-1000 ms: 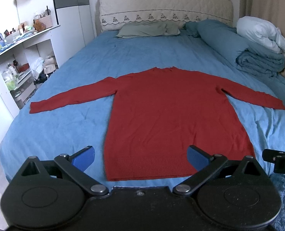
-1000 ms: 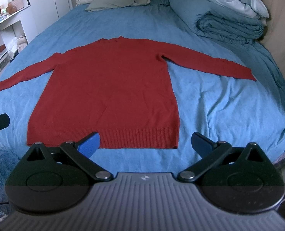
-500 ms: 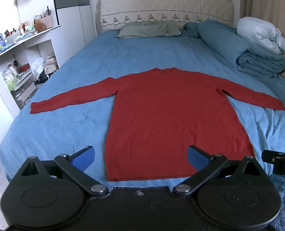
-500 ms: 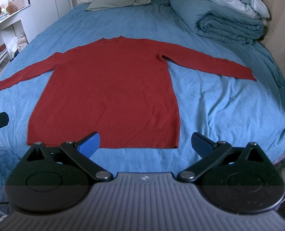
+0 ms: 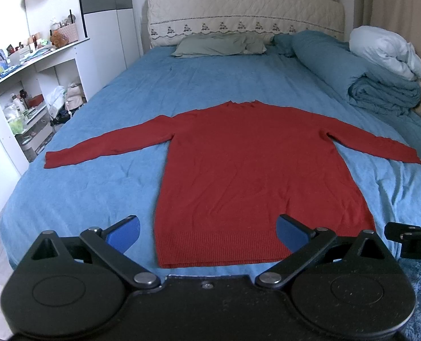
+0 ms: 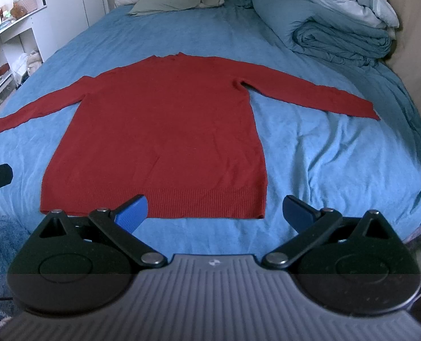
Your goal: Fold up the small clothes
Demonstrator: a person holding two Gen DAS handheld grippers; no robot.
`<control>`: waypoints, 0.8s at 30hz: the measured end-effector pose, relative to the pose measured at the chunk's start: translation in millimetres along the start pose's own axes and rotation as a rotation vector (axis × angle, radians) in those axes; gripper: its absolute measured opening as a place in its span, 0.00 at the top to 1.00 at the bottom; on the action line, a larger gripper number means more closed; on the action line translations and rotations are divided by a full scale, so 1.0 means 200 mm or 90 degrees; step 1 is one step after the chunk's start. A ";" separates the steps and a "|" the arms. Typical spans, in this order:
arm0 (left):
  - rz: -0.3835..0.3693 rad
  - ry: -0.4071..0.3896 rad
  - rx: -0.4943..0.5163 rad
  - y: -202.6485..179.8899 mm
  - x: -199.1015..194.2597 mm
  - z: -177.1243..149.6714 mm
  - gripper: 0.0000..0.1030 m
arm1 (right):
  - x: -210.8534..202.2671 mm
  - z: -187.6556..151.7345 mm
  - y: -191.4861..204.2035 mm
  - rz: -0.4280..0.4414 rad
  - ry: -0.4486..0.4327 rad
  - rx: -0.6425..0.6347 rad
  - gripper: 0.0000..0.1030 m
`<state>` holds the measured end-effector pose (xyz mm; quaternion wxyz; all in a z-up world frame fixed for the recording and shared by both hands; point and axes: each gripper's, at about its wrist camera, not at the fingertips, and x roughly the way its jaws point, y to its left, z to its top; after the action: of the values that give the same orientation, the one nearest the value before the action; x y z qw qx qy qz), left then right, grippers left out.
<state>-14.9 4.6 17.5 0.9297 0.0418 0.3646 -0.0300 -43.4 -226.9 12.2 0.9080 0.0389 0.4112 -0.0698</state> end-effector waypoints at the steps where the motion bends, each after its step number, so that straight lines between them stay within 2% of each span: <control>1: -0.002 -0.002 -0.001 0.00 0.00 0.00 0.00 | 0.00 0.00 0.00 0.000 -0.001 -0.002 0.00; 8: -0.003 -0.024 0.015 0.00 -0.03 0.05 0.00 | -0.02 0.02 -0.02 -0.007 -0.020 -0.001 0.00; 13: -0.020 -0.063 0.025 -0.05 0.00 0.22 0.00 | -0.03 0.15 -0.12 -0.021 -0.058 0.021 0.00; 20: -0.072 -0.099 0.076 -0.32 0.21 0.54 0.00 | 0.06 0.41 -0.38 -0.073 -0.124 0.065 0.00; 24: -0.118 -0.095 0.106 -0.53 0.46 0.73 0.00 | 0.21 0.55 -0.60 -0.109 -0.148 0.102 0.00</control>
<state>141.6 -117.3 56.2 0.9407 0.0826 0.2933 -0.1492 45.8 -363.8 51.4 0.9343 0.0676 0.2981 -0.1833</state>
